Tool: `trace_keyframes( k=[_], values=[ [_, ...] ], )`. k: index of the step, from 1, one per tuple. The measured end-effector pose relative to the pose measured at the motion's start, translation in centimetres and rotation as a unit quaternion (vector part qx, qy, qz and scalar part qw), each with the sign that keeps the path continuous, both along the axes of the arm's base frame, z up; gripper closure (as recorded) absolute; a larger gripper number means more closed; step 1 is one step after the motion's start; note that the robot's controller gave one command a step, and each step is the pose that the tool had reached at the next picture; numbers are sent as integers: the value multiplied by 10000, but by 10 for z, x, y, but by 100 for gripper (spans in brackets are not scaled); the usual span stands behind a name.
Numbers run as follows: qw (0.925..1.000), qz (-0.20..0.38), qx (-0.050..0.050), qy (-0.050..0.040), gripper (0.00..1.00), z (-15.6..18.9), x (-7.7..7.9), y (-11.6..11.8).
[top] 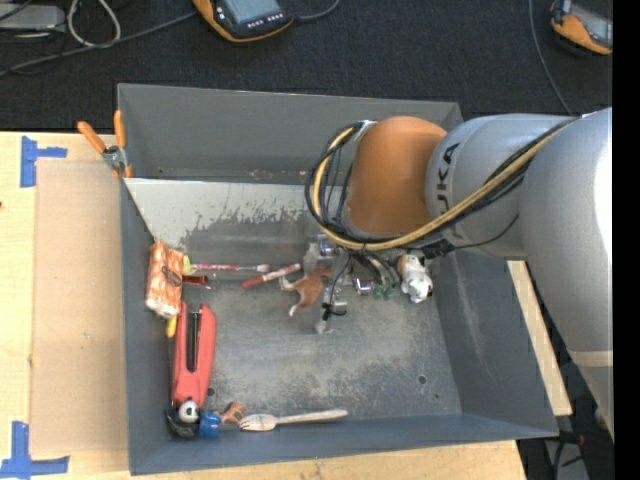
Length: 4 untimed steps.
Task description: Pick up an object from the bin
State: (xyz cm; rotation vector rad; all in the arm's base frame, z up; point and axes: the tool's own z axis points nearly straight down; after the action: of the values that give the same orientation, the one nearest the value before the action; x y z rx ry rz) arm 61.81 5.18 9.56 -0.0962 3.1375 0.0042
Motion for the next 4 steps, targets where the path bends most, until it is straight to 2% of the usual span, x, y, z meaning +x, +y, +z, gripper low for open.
trace_keyframes(
  k=[1, 3, 4],
  values=[
    [9998, 184, -6, -2, 100, -12, 1, 15],
    [9997, 247, -5, 1, 100, -10, 0, 12],
    [10000, 60, 5, -5, 100, -13, 4, 10]
  ],
)
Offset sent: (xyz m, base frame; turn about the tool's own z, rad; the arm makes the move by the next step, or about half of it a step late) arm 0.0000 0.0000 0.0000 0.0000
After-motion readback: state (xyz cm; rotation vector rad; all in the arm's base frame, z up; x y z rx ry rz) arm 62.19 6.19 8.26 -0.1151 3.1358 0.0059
